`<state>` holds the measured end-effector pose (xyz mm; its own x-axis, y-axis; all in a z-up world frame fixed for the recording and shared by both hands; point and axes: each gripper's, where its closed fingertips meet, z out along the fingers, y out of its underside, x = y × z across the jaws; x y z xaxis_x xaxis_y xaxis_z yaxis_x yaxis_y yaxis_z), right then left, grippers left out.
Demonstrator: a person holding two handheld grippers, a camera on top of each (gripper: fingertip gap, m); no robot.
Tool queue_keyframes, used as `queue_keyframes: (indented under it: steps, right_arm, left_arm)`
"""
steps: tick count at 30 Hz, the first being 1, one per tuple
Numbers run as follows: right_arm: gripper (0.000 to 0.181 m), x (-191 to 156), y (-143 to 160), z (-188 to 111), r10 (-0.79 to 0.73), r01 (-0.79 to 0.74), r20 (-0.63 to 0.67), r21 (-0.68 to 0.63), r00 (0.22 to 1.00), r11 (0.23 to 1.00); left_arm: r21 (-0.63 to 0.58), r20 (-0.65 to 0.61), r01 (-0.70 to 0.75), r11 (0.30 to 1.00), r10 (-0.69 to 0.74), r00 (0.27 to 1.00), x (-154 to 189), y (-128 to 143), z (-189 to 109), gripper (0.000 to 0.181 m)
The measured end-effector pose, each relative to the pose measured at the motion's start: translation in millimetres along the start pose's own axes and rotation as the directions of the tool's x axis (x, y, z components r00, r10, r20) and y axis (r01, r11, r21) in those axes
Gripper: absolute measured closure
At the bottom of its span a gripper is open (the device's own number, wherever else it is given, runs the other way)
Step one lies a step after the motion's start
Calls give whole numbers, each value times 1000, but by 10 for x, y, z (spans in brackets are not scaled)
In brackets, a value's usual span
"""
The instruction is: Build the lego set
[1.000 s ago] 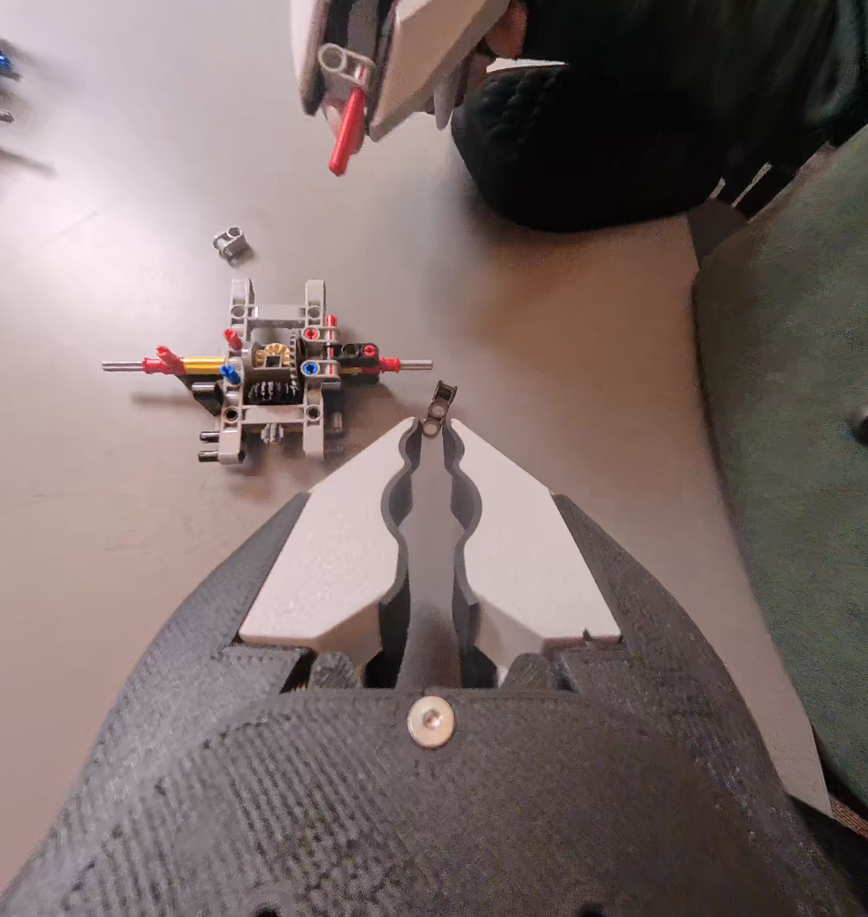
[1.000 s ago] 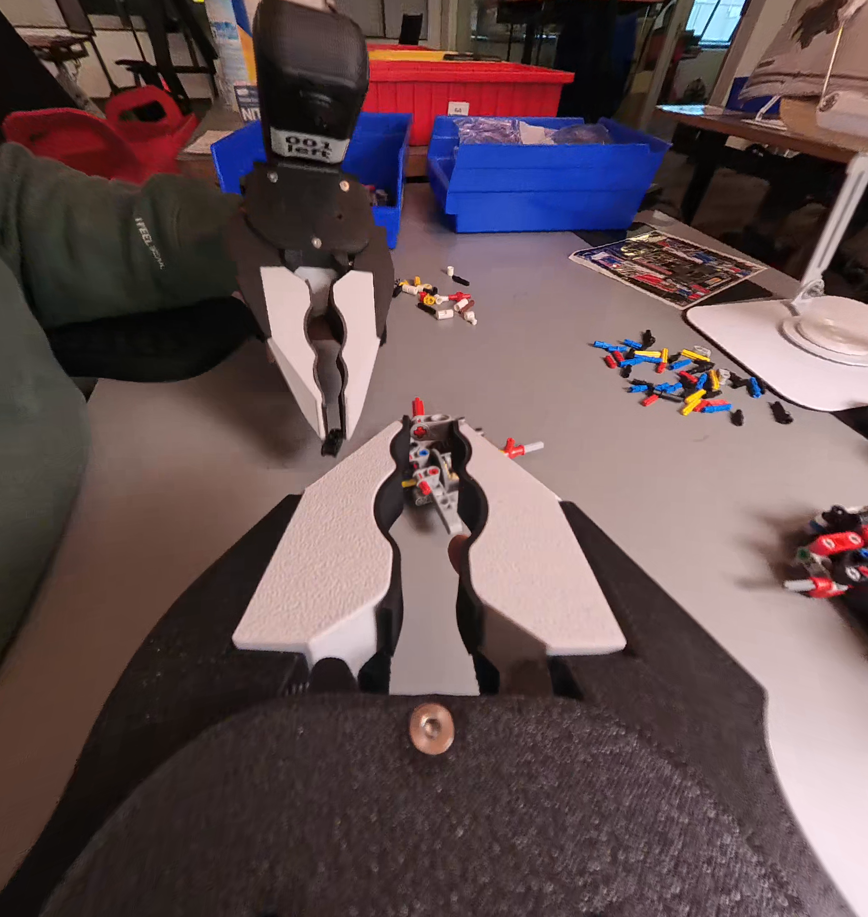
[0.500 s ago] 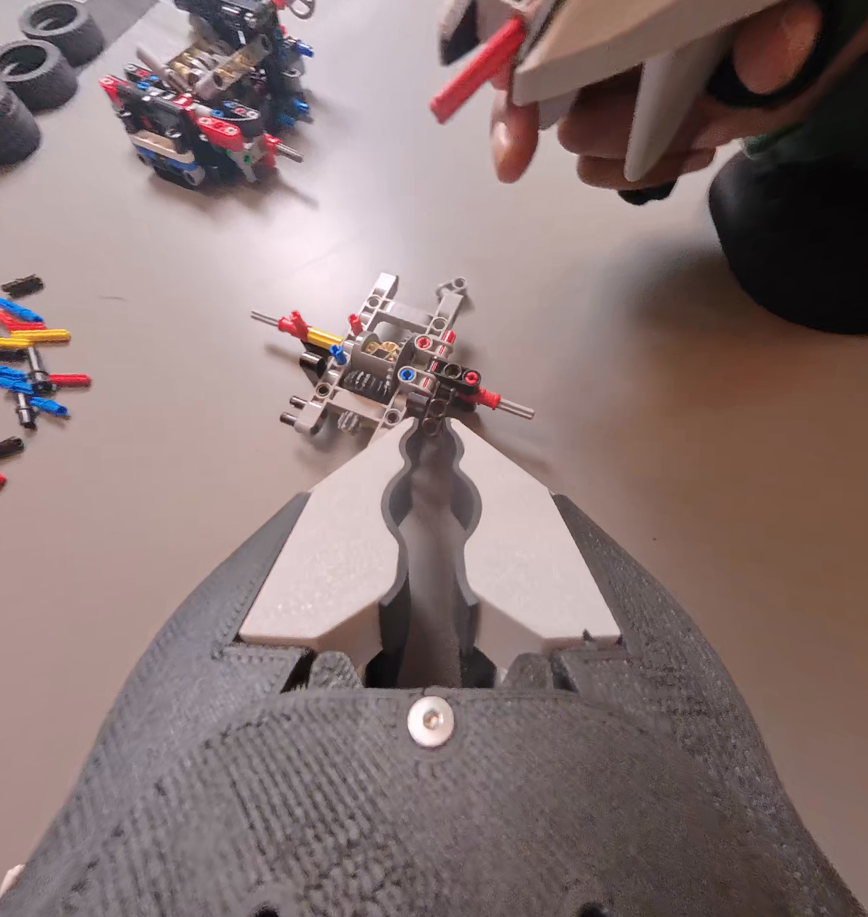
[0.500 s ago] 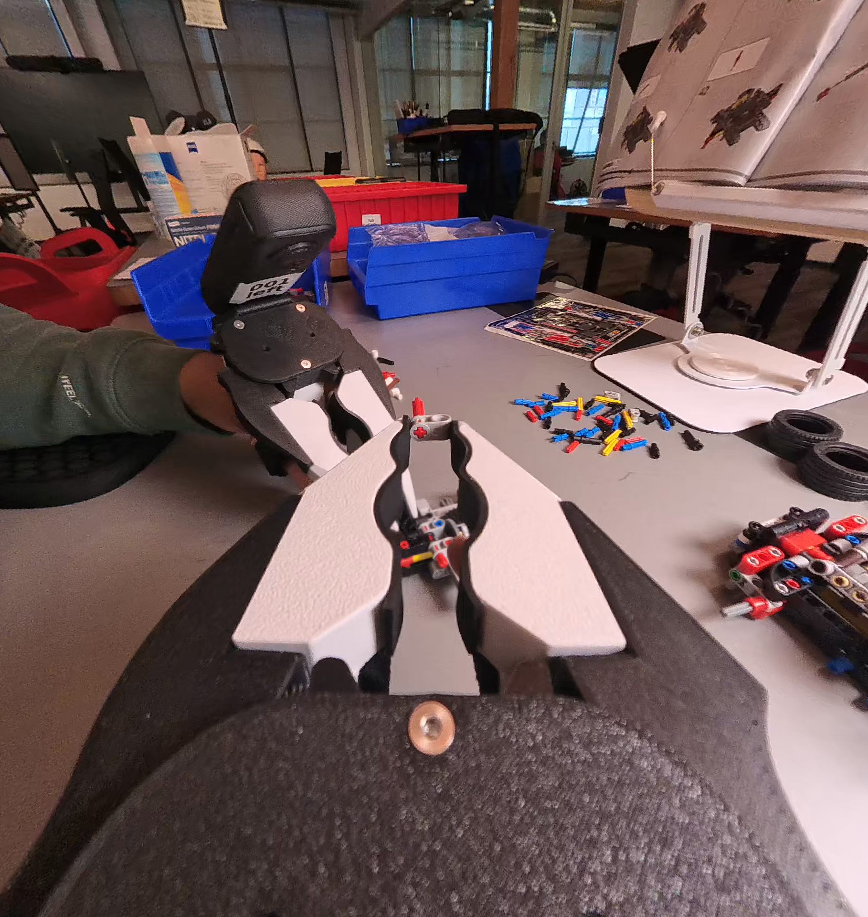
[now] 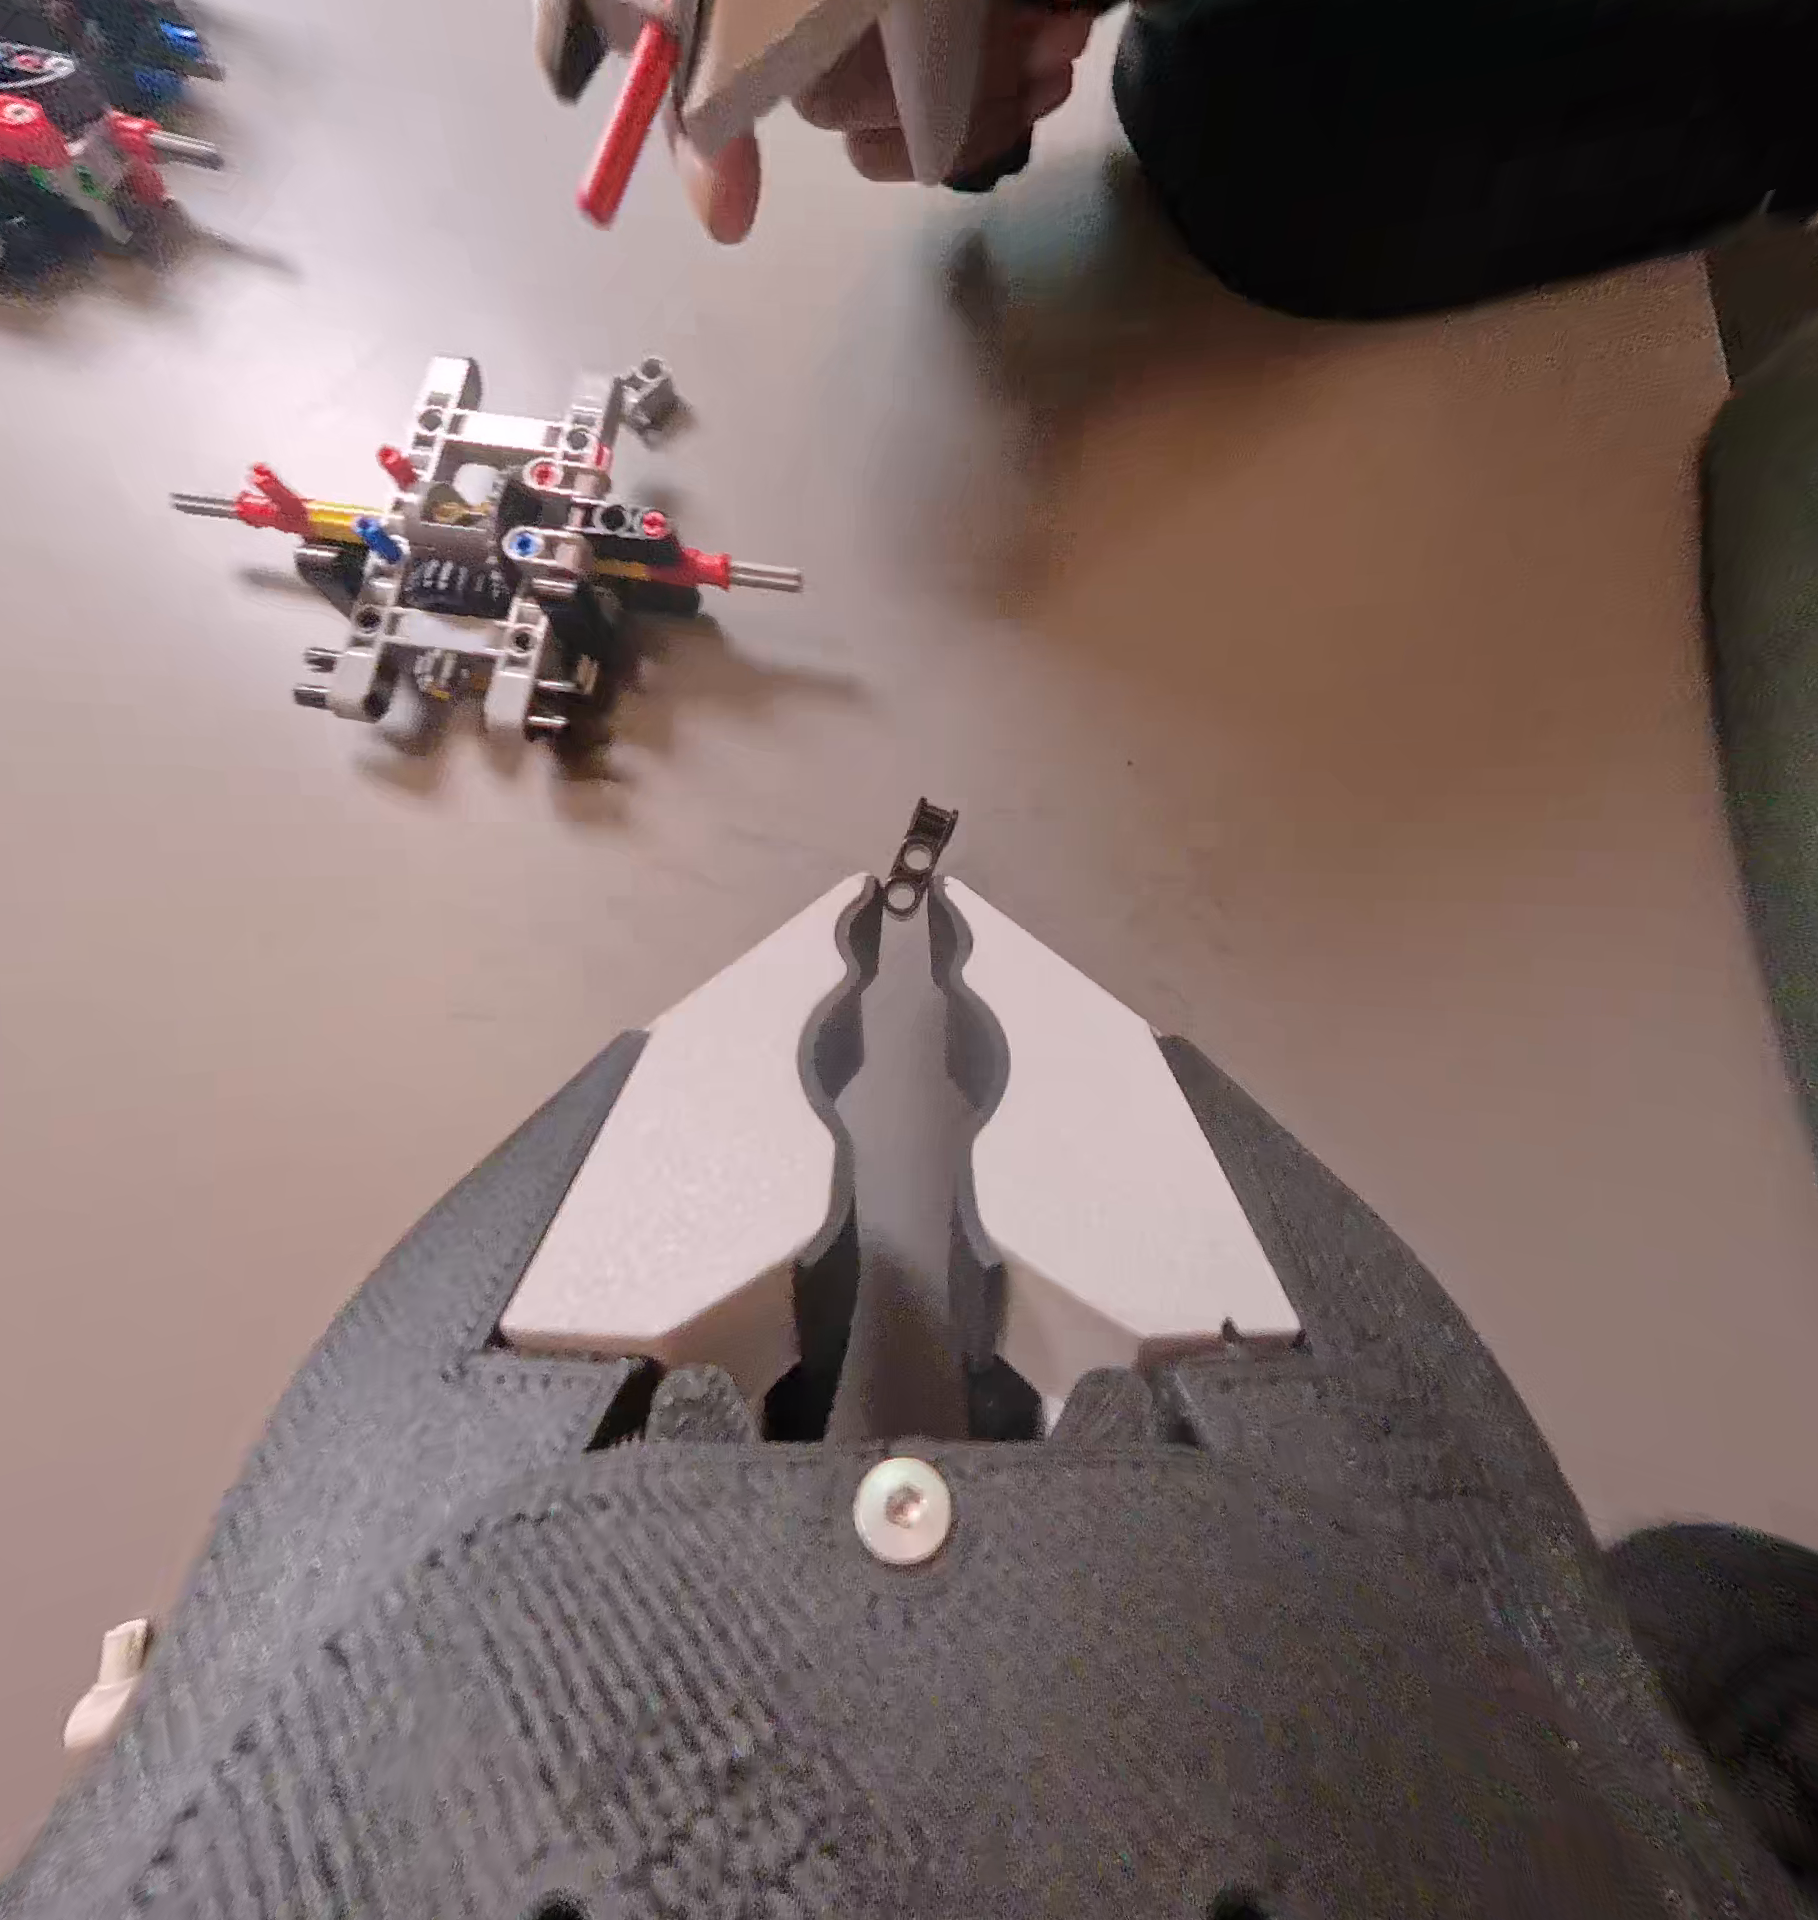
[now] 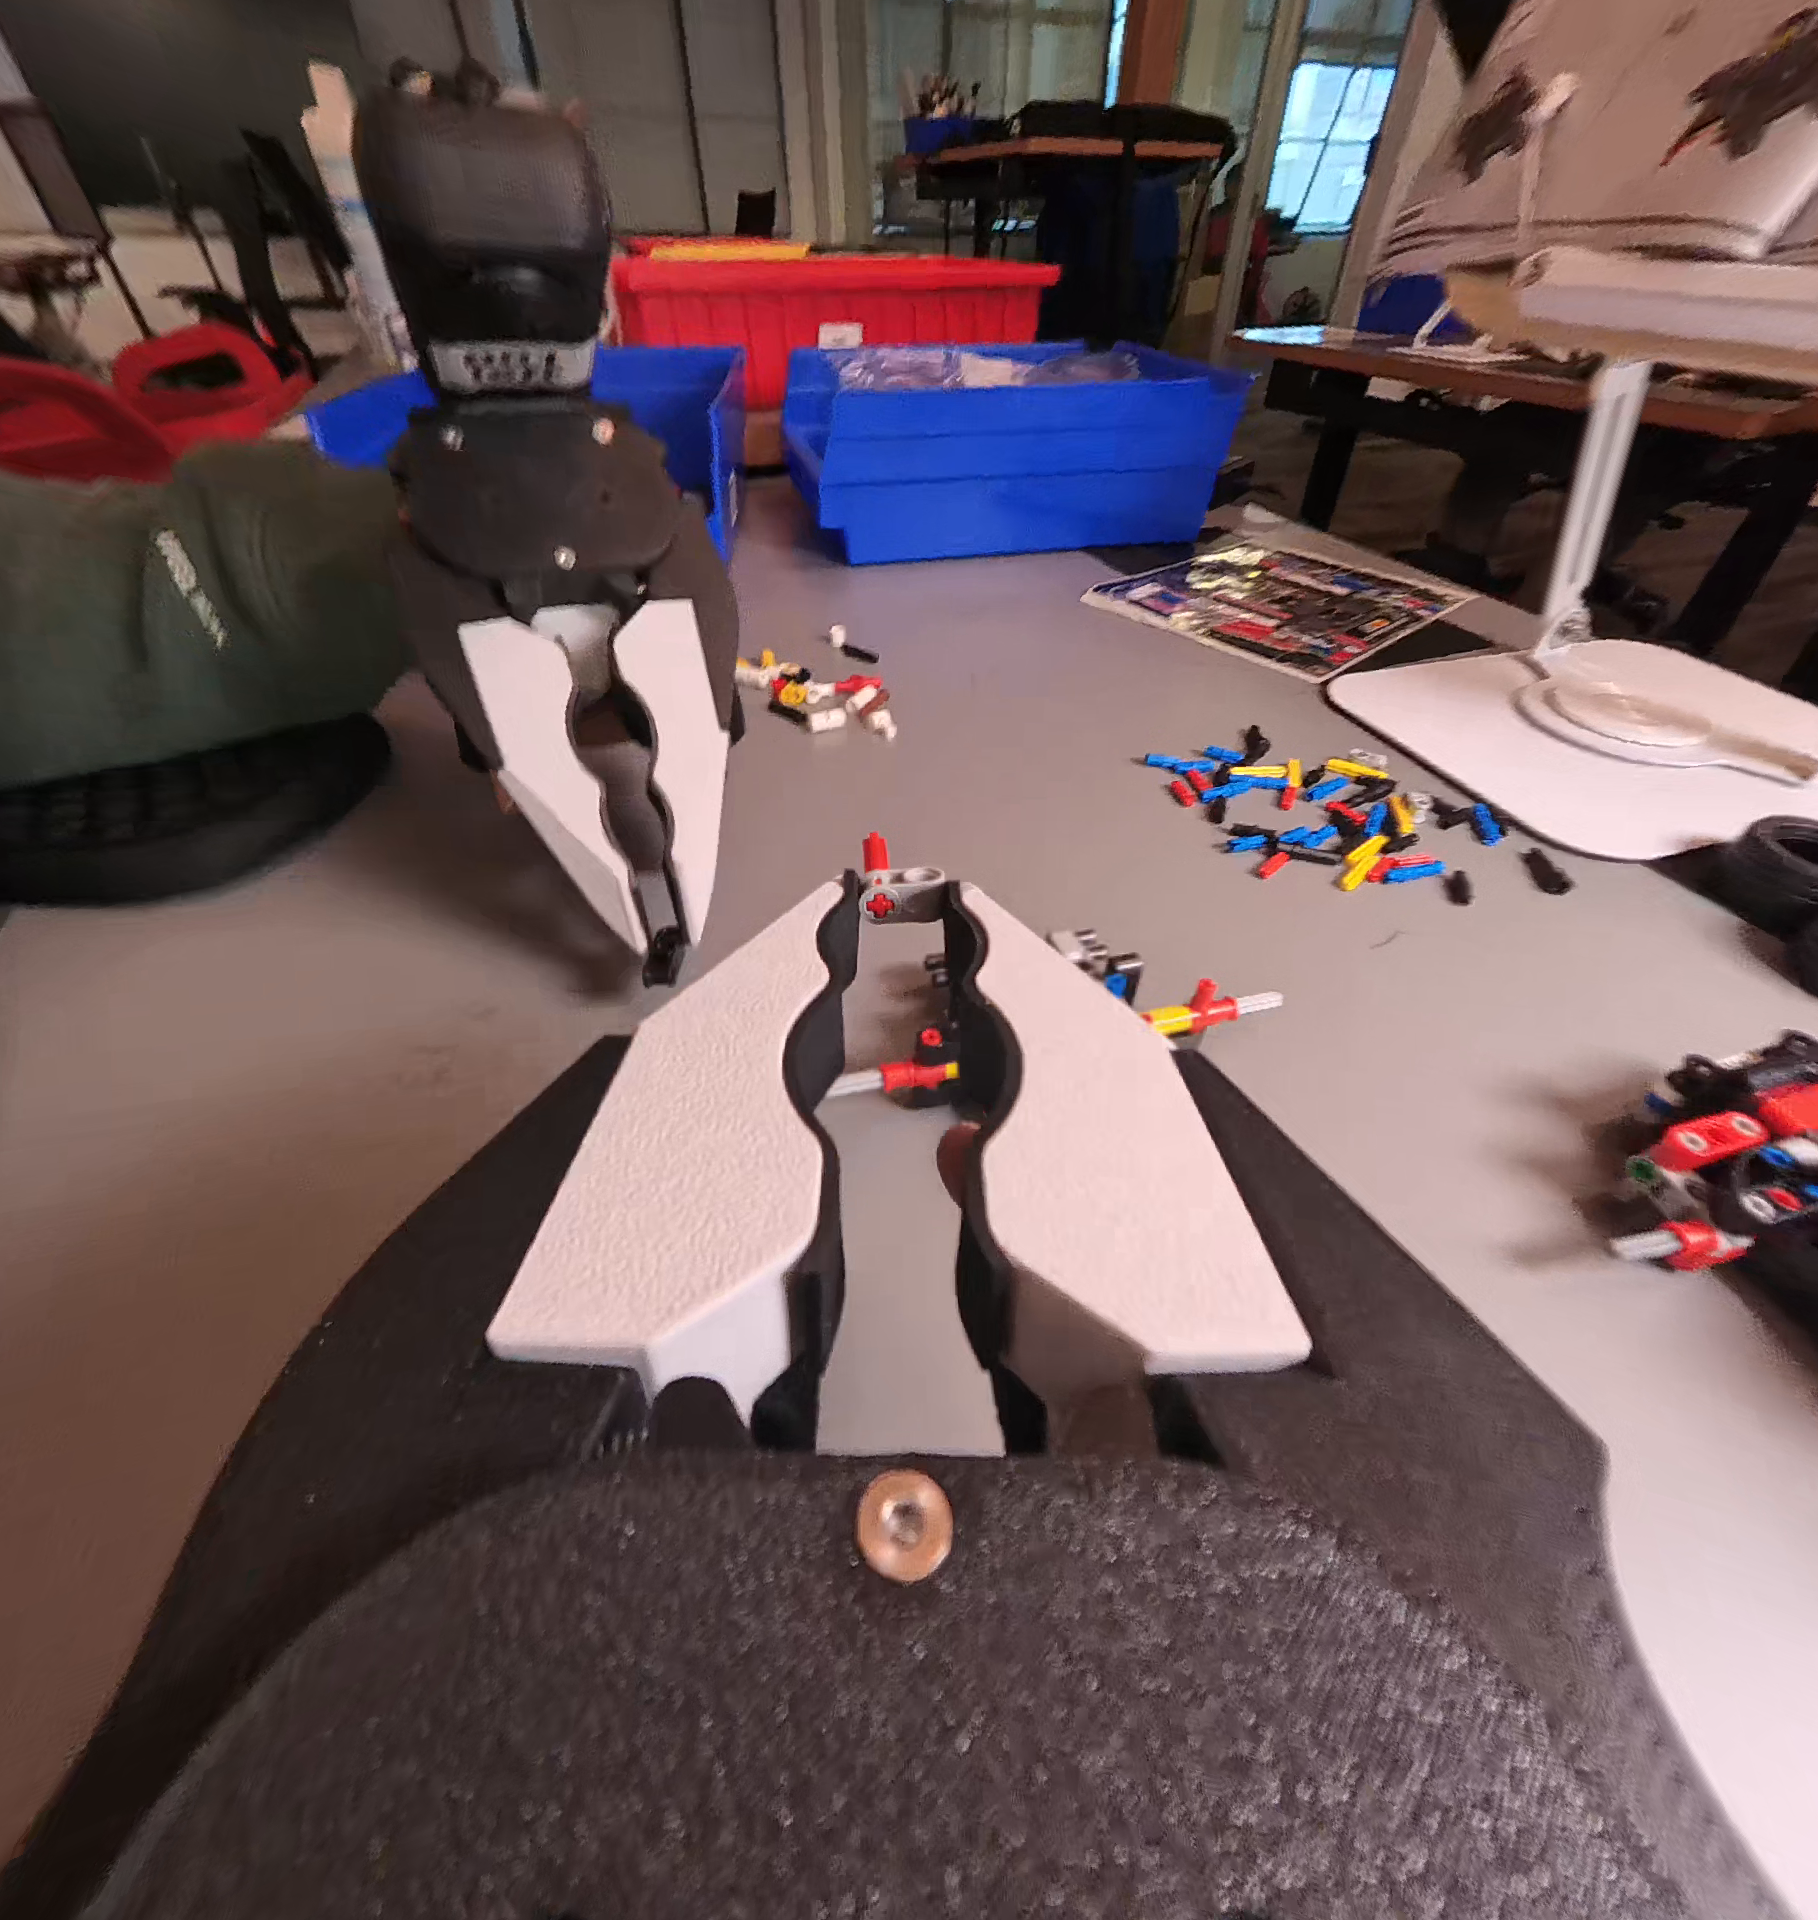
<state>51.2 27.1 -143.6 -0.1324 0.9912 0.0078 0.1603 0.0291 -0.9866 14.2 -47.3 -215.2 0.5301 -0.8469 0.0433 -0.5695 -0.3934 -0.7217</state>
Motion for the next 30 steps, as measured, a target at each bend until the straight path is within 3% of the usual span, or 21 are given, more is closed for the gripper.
queue_keyframes:
  steps: [1,6,15,20,25,30]
  right_arm:
    - [167,-74,55,27,-28,29,29,-32,999,999]
    - [167,-470,264,123,-109,140,196,-150,974,979]
    - [167,-554,389,155,-155,206,229,-216,961,954]
    - [167,-585,458,171,-190,248,235,-250,953,936]
    - [167,-583,489,181,-203,262,229,-267,952,927]
    - [167,-535,460,173,-190,240,204,-257,960,936]
  left_arm:
    - [-17,-6,-12,1000,12,1000,14,25,6,175]
    - [-52,-26,-28,998,27,999,27,124,61,175]
    - [-50,2,-21,999,21,1000,-46,142,54,167]
    - [-27,162,-1,1000,5,987,-365,117,-10,170]
    - [-1,-15,42,999,-42,999,-71,117,-15,161]
    - [-28,-22,13,1000,-14,1000,23,105,85,154]
